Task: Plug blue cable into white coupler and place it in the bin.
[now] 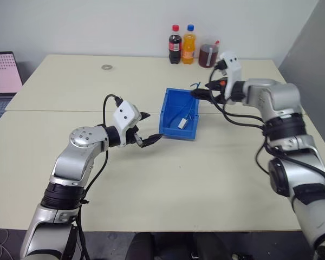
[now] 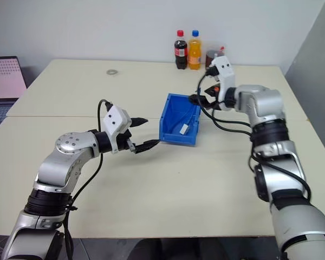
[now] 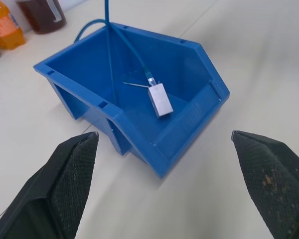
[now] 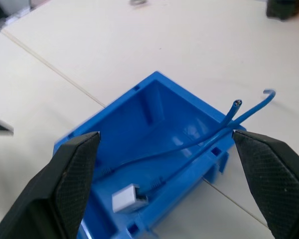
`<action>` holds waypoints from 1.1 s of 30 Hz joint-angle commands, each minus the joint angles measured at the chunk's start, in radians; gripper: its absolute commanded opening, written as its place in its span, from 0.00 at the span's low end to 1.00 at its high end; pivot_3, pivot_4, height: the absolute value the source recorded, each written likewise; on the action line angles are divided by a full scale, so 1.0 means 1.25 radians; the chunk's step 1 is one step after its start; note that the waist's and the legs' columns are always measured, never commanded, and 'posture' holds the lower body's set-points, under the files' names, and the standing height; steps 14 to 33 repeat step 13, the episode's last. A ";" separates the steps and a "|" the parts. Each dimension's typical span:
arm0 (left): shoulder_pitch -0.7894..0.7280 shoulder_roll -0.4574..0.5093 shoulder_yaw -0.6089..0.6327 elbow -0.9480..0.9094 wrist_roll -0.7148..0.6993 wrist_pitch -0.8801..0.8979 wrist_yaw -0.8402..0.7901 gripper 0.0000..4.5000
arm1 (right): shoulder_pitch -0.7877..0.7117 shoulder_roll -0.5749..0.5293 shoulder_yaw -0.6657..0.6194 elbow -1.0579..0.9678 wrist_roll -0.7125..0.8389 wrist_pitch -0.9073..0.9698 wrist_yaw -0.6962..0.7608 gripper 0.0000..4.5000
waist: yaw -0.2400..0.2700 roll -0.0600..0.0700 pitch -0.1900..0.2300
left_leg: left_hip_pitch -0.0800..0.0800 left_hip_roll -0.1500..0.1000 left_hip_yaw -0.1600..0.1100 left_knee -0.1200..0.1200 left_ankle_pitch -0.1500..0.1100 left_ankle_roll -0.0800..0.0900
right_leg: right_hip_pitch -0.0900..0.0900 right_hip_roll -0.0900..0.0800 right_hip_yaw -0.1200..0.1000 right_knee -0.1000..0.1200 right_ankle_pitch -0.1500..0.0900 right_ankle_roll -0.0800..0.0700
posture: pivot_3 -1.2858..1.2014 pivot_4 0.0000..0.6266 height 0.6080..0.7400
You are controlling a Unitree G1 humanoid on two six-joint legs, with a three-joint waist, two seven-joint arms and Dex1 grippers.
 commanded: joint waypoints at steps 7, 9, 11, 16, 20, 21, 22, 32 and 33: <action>0.045 0.026 0.123 -0.033 -0.042 0.021 0.055 1.00 | 0.363 -0.142 -0.099 -0.498 0.090 -0.057 0.065 1.00 | -0.001 0.000 0.000 | -0.001 0.000 -0.004 0.003 0.000 0.000 | 0.000 0.000 -0.001 0.001 0.000 0.000 | 0.52 0.24 1.00; 0.049 0.048 0.137 -0.024 -0.043 0.023 0.045 1.00 | 0.437 -0.153 -0.134 -0.580 0.121 -0.048 0.065 1.00 | -0.003 0.000 0.000 | -0.001 0.000 -0.004 0.003 0.000 0.000 | 0.000 0.000 -0.001 0.002 0.000 0.001 | 0.52 0.24 1.00; 0.050 0.067 0.152 -0.007 -0.048 0.022 0.034 1.00 | 0.495 -0.156 -0.169 -0.648 0.156 -0.033 0.058 1.00 | 0.000 0.000 0.000 | 0.000 0.000 -0.004 0.005 0.000 0.000 | 0.002 0.001 -0.002 0.002 0.001 0.001 | 0.52 0.24 1.00; 0.048 0.083 0.156 0.010 -0.051 0.010 0.020 1.00 | 0.525 -0.154 -0.182 -0.682 0.168 -0.028 0.038 1.00 | -0.001 0.000 0.000 | 0.000 0.000 -0.004 0.006 0.000 0.000 | 0.002 0.002 -0.001 0.002 0.001 0.001 | 0.52 0.24 1.00; 0.048 0.083 0.156 0.010 -0.051 0.010 0.020 1.00 | 0.525 -0.154 -0.182 -0.682 0.168 -0.028 0.038 1.00 | -0.001 0.000 0.000 | 0.000 0.000 -0.004 0.006 0.000 0.000 | 0.002 0.002 -0.001 0.002 0.001 0.001 | 0.52 0.24 1.00; 0.048 0.083 0.156 0.010 -0.051 0.010 0.020 1.00 | 0.525 -0.154 -0.182 -0.682 0.168 -0.028 0.038 1.00 | -0.001 0.000 0.000 | 0.000 0.000 -0.004 0.006 0.000 0.000 | 0.002 0.002 -0.001 0.002 0.001 0.001 | 0.52 0.24 1.00; 0.048 0.083 0.156 0.010 -0.051 0.010 0.020 1.00 | 0.525 -0.154 -0.182 -0.682 0.168 -0.028 0.038 1.00 | -0.001 0.000 0.000 | 0.000 0.000 -0.004 0.006 0.000 0.000 | 0.002 0.002 -0.001 0.002 0.001 0.001 | 0.52 0.24 1.00; 0.048 0.083 0.156 0.010 -0.051 0.010 0.020 1.00 | 0.525 -0.154 -0.182 -0.682 0.168 -0.028 0.038 1.00 | -0.001 0.000 0.000 | 0.000 0.000 -0.004 0.006 0.000 0.000 | 0.002 0.002 -0.001 0.002 0.001 0.001 | 0.52 0.24 1.00; 0.048 0.083 0.156 0.010 -0.051 0.010 0.020 1.00 | 0.525 -0.154 -0.182 -0.682 0.168 -0.028 0.038 1.00 | -0.001 0.000 0.000 | 0.000 0.000 -0.004 0.006 0.000 0.000 | 0.002 0.002 -0.001 0.002 0.001 0.001 | 0.52 0.24 1.00</action>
